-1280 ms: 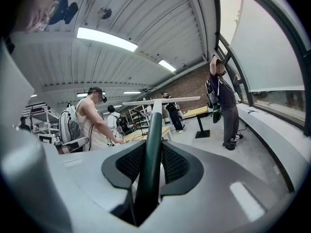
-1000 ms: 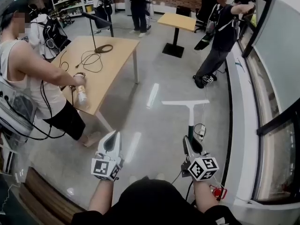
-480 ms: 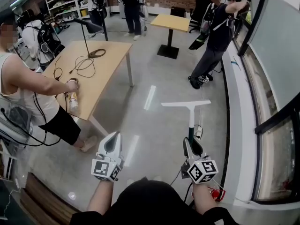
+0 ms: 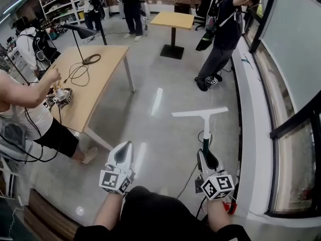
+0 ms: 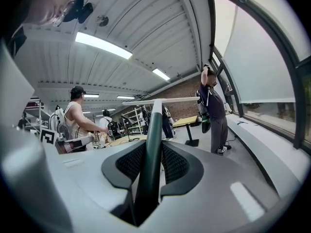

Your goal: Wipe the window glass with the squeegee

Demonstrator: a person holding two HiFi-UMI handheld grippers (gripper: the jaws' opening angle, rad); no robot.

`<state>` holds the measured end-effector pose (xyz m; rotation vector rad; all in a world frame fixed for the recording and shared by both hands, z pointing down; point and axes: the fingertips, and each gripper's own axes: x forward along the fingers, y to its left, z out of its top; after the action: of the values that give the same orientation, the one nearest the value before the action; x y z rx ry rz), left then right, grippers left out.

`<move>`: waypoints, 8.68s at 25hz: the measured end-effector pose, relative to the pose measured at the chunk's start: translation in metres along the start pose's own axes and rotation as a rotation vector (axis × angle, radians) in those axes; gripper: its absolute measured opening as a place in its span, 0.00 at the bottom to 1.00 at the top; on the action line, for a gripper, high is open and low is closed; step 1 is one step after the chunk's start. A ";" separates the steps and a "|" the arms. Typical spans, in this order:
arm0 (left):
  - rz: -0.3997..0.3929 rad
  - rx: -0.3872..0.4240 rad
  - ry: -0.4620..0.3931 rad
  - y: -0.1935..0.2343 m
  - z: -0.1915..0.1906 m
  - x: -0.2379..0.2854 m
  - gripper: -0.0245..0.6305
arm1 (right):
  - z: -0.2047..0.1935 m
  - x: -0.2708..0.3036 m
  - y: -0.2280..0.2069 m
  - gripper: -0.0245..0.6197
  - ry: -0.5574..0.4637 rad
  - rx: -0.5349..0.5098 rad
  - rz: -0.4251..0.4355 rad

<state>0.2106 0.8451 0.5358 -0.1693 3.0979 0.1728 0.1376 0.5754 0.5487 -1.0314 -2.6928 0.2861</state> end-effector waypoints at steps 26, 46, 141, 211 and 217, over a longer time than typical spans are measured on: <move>-0.269 0.009 -0.053 0.070 0.010 0.183 0.04 | 0.050 0.111 -0.047 0.19 -0.082 0.043 -0.239; -0.518 0.003 -0.033 -0.010 0.006 0.290 0.03 | 0.078 0.087 -0.114 0.19 -0.125 0.061 -0.447; -1.693 -0.094 0.060 -0.848 -0.042 0.429 0.03 | 0.133 -0.461 -0.467 0.19 -0.463 0.069 -1.645; -2.224 -0.328 -0.278 -1.230 0.092 0.255 0.04 | 0.455 -0.867 -0.580 0.19 -0.644 -0.516 -1.974; -2.211 -0.292 -0.241 -1.232 0.070 0.244 0.04 | 0.454 -0.867 -0.582 0.19 -0.629 -0.529 -1.996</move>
<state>0.1063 -0.3902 0.3223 -2.6057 1.0835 0.3769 0.2631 -0.4791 0.1374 2.0745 -2.7545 -0.5737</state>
